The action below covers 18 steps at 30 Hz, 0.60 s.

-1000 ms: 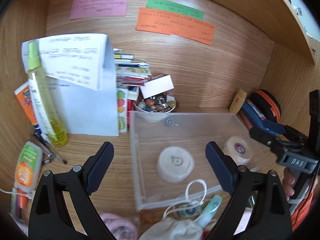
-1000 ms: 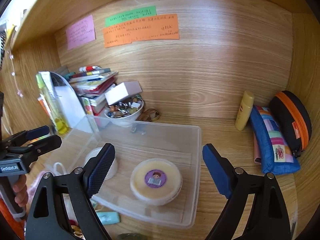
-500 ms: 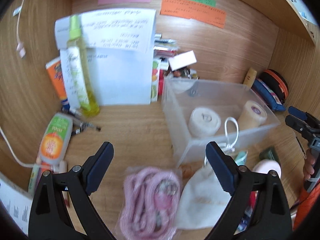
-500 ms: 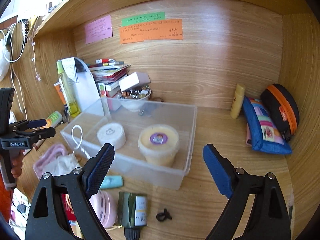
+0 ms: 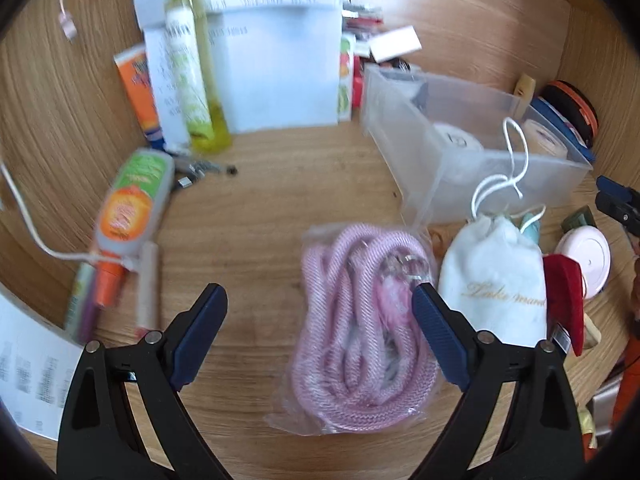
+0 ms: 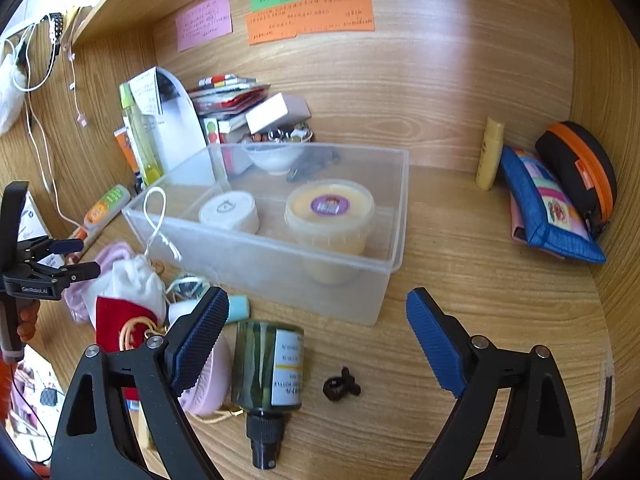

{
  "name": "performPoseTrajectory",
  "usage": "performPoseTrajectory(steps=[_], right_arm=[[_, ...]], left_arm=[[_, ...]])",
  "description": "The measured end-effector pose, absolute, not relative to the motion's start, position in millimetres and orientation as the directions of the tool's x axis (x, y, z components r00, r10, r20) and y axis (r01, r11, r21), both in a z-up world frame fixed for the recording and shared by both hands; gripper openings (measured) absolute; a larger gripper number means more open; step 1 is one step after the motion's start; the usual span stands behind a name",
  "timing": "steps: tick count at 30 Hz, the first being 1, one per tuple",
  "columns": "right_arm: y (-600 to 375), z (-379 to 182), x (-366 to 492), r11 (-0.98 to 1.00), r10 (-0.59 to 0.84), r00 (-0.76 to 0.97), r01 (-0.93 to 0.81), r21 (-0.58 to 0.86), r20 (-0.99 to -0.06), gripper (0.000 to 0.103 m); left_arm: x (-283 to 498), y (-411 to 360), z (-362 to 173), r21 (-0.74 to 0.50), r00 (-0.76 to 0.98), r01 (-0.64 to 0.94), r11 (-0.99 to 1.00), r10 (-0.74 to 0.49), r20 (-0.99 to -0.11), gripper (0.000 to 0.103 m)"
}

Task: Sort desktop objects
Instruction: 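Grasp the bagged pink rope with the left gripper while the right grasps the green bottle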

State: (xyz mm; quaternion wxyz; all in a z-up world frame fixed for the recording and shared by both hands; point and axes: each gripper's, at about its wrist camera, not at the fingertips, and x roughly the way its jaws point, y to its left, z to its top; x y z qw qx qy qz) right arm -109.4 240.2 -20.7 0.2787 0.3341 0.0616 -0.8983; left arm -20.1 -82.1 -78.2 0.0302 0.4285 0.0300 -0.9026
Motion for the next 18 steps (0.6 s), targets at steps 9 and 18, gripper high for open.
performPoseTrajectory(steps=[9,18], right_arm=[[240,-32,-101,-0.820,-0.454,-0.602,0.571,0.044,-0.657,0.089],[241,-37,-102,-0.803,-0.488,-0.577,0.591,0.078,-0.655,0.089]], left_arm=[[-25,-74,-79,-0.095,-0.630,0.040,-0.995,0.049,-0.775,0.094],[-24,-55,-85,-0.018,-0.621,0.008,-1.000,0.009,-0.784,0.095]])
